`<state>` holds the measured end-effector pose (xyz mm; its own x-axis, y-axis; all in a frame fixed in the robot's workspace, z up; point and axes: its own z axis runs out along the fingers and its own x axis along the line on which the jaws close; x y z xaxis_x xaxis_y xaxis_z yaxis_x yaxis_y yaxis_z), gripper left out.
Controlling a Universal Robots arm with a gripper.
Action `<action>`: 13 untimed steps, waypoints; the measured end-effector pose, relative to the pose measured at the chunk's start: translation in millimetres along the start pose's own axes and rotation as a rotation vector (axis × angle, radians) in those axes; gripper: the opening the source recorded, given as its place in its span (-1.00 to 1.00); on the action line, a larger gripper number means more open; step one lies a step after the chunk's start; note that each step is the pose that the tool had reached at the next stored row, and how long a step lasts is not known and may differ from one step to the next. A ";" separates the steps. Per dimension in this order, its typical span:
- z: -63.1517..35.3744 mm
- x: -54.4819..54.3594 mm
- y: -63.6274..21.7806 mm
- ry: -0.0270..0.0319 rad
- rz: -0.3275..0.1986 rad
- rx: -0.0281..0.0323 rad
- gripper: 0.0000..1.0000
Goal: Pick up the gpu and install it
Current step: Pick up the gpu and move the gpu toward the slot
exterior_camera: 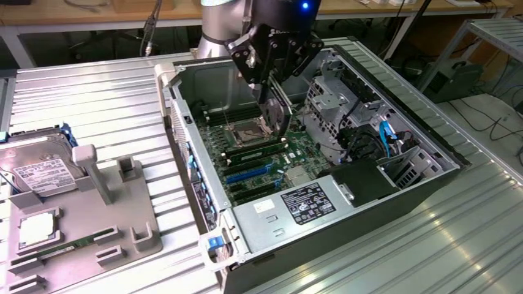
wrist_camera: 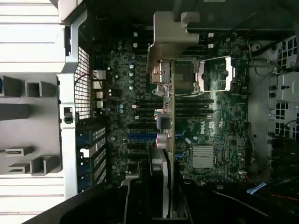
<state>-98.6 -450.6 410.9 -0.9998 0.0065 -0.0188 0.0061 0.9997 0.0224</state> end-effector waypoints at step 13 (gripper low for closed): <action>0.8 -44.7 0.3 0.0001 0.000 0.0001 -0.44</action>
<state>-53.8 -450.6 410.9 -0.9998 0.0064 -0.0188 0.0060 0.9997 0.0223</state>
